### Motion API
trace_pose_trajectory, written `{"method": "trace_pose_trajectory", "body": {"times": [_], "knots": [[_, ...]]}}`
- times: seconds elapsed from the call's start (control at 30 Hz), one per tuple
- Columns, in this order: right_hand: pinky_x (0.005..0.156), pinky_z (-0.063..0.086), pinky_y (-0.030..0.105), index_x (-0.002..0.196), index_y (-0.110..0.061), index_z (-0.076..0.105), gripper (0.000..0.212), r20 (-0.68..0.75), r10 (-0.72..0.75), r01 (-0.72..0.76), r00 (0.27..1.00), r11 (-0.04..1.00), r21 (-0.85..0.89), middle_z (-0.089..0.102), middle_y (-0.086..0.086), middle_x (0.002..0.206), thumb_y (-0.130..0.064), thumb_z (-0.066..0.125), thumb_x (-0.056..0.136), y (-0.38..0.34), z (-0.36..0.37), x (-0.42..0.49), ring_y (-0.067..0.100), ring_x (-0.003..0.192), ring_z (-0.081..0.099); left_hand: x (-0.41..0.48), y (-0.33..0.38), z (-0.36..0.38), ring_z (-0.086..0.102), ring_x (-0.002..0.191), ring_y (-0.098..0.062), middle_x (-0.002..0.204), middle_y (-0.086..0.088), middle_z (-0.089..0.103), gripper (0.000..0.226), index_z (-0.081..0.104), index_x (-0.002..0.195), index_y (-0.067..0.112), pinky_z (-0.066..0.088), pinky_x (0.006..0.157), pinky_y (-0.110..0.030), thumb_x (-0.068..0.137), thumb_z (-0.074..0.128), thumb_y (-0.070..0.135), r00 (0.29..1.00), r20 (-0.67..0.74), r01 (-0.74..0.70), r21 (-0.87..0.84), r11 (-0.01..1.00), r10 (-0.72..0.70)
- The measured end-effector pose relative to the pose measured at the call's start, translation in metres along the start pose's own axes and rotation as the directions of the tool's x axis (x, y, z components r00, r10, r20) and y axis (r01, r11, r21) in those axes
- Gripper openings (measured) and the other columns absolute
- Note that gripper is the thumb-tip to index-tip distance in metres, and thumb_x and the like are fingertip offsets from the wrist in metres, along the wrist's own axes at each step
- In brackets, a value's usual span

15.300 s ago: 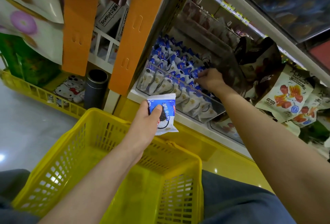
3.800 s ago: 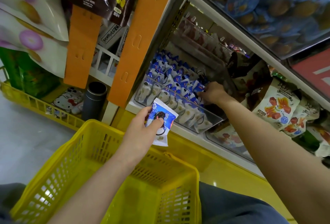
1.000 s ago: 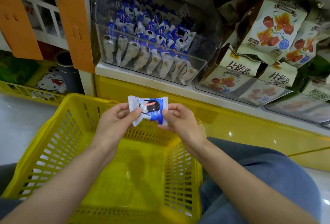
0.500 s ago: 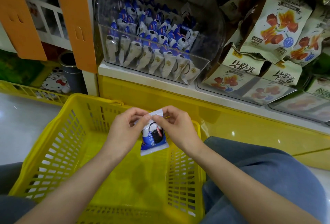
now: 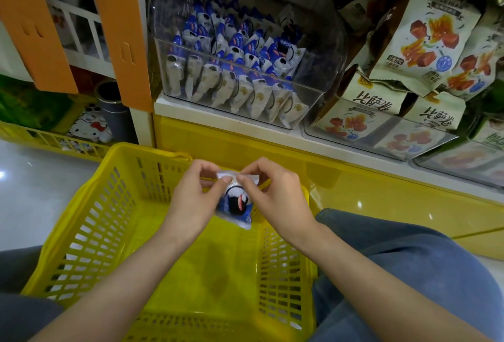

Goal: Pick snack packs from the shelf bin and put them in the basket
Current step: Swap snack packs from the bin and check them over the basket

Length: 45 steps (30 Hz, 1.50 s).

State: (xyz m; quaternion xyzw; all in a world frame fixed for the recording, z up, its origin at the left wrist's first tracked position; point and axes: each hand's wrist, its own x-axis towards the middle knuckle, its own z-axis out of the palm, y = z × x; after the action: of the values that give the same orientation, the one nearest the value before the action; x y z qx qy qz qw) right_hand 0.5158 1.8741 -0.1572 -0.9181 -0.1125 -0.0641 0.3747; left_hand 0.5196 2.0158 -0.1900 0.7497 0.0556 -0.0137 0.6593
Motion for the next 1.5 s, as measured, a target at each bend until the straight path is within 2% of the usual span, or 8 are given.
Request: {"method": "trace_pose_trajectory", "body": {"times": [0.13,0.37,0.53,0.73,0.93,1.23,1.4,1.5], "knots": [[0.06,0.049,0.022,0.079,-0.02,0.058,0.01,-0.108,0.162,-0.146,0.981,0.979,0.143,0.061,-0.008,0.072,-0.017,0.063,0.087,0.002,-0.003,0.006,0.009,0.069,0.059,-0.001,-0.002,-0.001,0.055,0.086,-0.017,0.099,-0.002,0.056,0.022,0.049,0.093,0.016,0.046,0.073,-0.03,0.082,0.066,0.007,0.995,-0.013,-0.09,0.181,0.979,0.094],[0.07,0.056,0.028,0.093,-0.016,0.064,0.012,0.14,0.234,-0.273,0.962,0.84,0.47,0.067,0.0,0.09,-0.012,0.053,0.092,-0.008,0.002,0.006,0.012,0.083,0.065,-0.007,0.01,0.002,0.065,0.073,-0.001,0.1,-0.001,0.063,0.027,0.052,0.115,0.011,0.055,0.06,-0.022,0.088,0.058,0.016,0.965,0.197,0.213,-0.217,0.953,-0.171],[0.085,0.05,0.023,0.107,-0.012,0.067,0.022,0.118,0.118,-0.148,0.986,0.944,0.295,0.063,0.002,0.107,-0.006,0.061,0.087,-0.008,-0.001,0.006,0.011,0.096,0.063,-0.006,0.014,-0.003,0.063,0.093,-0.011,0.108,-0.008,0.066,0.031,0.057,0.117,0.014,0.053,0.074,-0.034,0.089,0.055,0.026,0.927,0.301,0.334,-0.39,0.858,-0.224],[0.076,0.051,0.018,0.111,-0.017,0.064,0.032,0.023,0.119,-0.121,0.993,0.981,0.149,0.058,-0.005,0.105,-0.02,0.071,0.08,-0.007,0.007,0.001,0.003,0.09,0.058,-0.009,0.014,0.005,0.065,0.084,-0.004,0.1,0.004,0.068,0.021,0.057,0.111,0.023,0.055,0.08,-0.031,0.097,0.041,0.02,0.953,0.245,0.251,-0.314,0.916,-0.177],[0.07,0.053,0.015,0.11,-0.017,0.065,0.031,0.034,0.121,-0.123,0.992,0.988,0.088,0.057,-0.007,0.103,-0.022,0.071,0.08,-0.005,0.008,0.0,0.002,0.086,0.061,-0.011,0.012,0.005,0.058,0.108,-0.021,0.11,-0.006,0.063,0.025,0.052,0.117,0.019,0.043,0.101,-0.044,0.099,0.034,0.019,0.97,0.211,0.156,-0.163,0.974,-0.12],[0.059,0.044,0.004,0.095,-0.015,0.07,0.012,-0.016,0.164,-0.162,0.986,0.981,0.107,0.066,-0.006,0.092,-0.016,0.066,0.083,-0.005,0.007,0.001,-0.004,0.071,0.061,-0.014,0.006,0.003,0.059,0.085,-0.025,0.092,-0.008,0.066,0.032,0.054,0.124,0.011,0.045,0.082,-0.041,0.099,0.037,0.021,0.984,0.178,-0.055,0.145,0.988,0.028],[0.062,0.047,0.007,0.094,-0.015,0.072,0.014,-0.018,0.183,-0.181,0.983,0.98,0.08,0.07,-0.006,0.089,-0.015,0.061,0.086,-0.004,0.005,0.004,-0.002,0.067,0.061,-0.012,0.011,0.005,0.067,0.068,-0.006,0.081,-0.002,0.066,0.025,0.06,0.097,0.016,0.056,0.068,-0.029,0.099,0.035,0.016,0.972,0.204,0.14,-0.091,0.986,-0.119],[0.064,0.049,0.013,0.096,-0.015,0.072,0.015,-0.014,0.187,-0.185,0.982,0.979,0.083,0.072,-0.005,0.09,-0.015,0.06,0.086,-0.004,0.006,0.004,0.003,0.071,0.063,-0.009,0.012,0.004,0.068,0.08,-0.021,0.087,-0.012,0.069,0.025,0.06,0.089,0.016,0.053,0.081,-0.041,0.099,0.037,0.017,0.967,0.197,0.185,-0.093,0.978,-0.164]]}}
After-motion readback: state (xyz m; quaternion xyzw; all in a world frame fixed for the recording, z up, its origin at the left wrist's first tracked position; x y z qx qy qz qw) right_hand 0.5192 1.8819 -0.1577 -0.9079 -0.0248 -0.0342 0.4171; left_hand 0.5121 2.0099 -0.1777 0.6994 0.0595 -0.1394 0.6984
